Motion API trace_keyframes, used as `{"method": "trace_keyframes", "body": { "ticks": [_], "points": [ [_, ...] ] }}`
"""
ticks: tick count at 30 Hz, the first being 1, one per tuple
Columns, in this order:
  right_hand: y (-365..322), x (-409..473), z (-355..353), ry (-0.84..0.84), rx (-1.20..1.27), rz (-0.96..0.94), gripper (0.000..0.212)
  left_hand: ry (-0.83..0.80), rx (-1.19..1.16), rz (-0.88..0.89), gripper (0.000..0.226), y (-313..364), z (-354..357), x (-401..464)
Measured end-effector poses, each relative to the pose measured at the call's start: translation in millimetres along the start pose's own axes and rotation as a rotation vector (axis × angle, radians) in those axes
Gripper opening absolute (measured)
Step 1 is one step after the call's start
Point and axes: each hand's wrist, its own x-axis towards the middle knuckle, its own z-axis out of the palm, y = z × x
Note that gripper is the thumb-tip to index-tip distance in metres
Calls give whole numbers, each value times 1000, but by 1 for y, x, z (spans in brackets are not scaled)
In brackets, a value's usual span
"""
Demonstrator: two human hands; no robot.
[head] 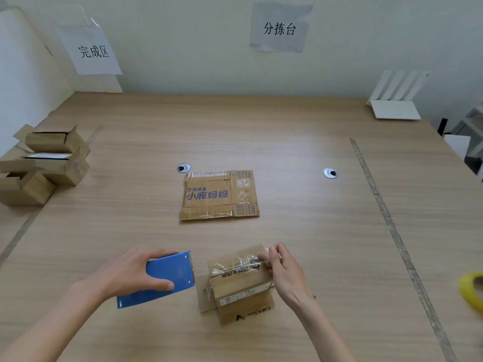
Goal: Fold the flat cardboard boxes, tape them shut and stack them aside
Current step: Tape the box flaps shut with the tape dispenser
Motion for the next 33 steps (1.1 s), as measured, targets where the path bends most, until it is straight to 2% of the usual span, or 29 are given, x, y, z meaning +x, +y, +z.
{"method": "trace_keyframes", "body": {
  "ticks": [5,9,11,16,24,33],
  "points": [
    [1,4,-5,-122,78,49,37,17,6,-5,70,-2,-1,-4],
    [-6,5,-9,-252,317,143,34,4,8,-10,70,0,-2,-5],
    [-10,5,-12,-285,374,174,35,-2,8,-10,69,0,-3,-7],
    [-14,7,-19,-330,506,242,23,-2,-12,-49,71,-5,-15,-16],
    [-6,13,-8,-152,485,231,31,-101,-117,-50,58,6,1,-25],
    [9,16,2,9,483,180,30,-99,-122,-50,52,6,27,-15]
  ]
}}
